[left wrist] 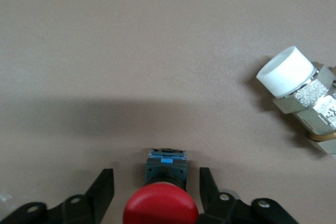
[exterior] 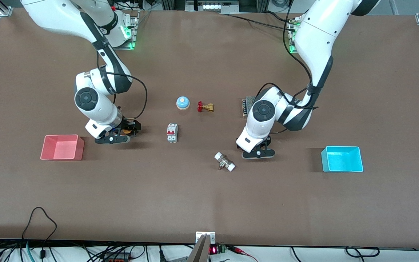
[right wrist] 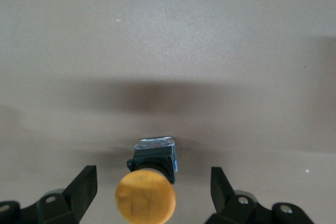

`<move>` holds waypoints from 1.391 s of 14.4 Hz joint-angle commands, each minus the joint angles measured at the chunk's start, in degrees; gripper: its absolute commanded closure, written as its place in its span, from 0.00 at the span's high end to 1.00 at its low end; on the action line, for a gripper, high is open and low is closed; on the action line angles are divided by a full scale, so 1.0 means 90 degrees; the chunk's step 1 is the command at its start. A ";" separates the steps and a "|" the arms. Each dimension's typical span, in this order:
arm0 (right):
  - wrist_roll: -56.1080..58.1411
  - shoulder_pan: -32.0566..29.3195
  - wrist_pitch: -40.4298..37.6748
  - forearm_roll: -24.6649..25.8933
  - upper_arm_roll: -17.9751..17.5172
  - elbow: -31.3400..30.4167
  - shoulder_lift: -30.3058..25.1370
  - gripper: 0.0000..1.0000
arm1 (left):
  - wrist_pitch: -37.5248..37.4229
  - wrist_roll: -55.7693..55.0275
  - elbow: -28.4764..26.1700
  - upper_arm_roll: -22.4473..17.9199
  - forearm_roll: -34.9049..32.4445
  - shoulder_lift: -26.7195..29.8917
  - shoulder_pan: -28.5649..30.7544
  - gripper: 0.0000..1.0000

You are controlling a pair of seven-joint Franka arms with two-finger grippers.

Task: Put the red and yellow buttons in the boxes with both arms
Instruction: 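Carry the yellow button with the right gripper while the left carries red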

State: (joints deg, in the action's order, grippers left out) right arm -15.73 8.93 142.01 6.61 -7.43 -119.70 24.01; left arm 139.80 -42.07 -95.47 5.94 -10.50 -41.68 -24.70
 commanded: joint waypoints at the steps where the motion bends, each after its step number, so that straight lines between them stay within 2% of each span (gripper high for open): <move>1: 0.0136 0.0013 -0.0027 0.0125 0.0005 0.0116 0.0076 0.71 | 0.0082 -0.0061 -0.0046 0.0014 -0.0152 0.0003 -0.0029 0.64; 5: 0.0175 0.0004 -0.0027 0.0115 0.0005 0.0116 0.0076 0.42 | 0.0277 -0.0061 -0.0036 0.0014 -0.0152 -0.0036 -0.0009 0.64; 8: 0.0078 0.0013 -0.0027 0.0105 0.0005 0.0116 0.0076 0.14 | 0.0277 0.0036 -0.0036 0.0014 -0.0152 -0.0027 0.0020 0.63; 9: 0.0087 0.0013 -0.0027 0.0095 0.0005 0.0126 0.0076 0.09 | 0.0287 0.0036 -0.0036 0.0014 -0.0142 -0.0036 0.0020 0.63; 11: 0.0117 0.0013 -0.0046 0.0047 0.0005 0.0184 0.0008 0.08 | 0.0287 0.0036 -0.0046 0.0014 -0.0142 -0.0036 0.0020 0.57; 13: 0.0146 -0.0074 -0.0512 0.0046 0.0015 0.0427 -0.0206 0.08 | 0.0277 0.0056 -0.0046 0.0024 -0.0142 -0.0036 0.0030 0.38; 15: 0.0185 -0.0220 -0.1370 0.0027 0.0082 0.0934 -0.0489 0.08 | 0.0258 0.0066 -0.0046 0.0024 -0.0142 -0.0017 0.0030 0.20; 17: 0.0573 -0.0454 -0.1910 -0.0041 0.0209 0.1306 -0.0656 0.08 | 0.0180 0.0046 -0.0036 0.0014 -0.0142 0.0061 0.0059 0.17; 18: 0.0847 -0.0571 -0.1989 -0.0254 0.0316 0.1395 -0.0705 0.08 | 0.0044 0.0065 -0.0036 0.0014 -0.0142 0.0216 0.0127 0.17; 20: 0.1626 -0.0660 -0.2116 -0.0674 0.0793 0.1561 -0.0754 0.08 | -0.0589 0.0619 0.0032 0.0014 -0.0142 0.0713 0.0458 0.17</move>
State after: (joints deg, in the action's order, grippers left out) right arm -7.27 4.15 124.41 3.73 -3.23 -106.95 17.18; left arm 140.00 -40.66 -94.81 5.79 -10.54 -40.83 -23.56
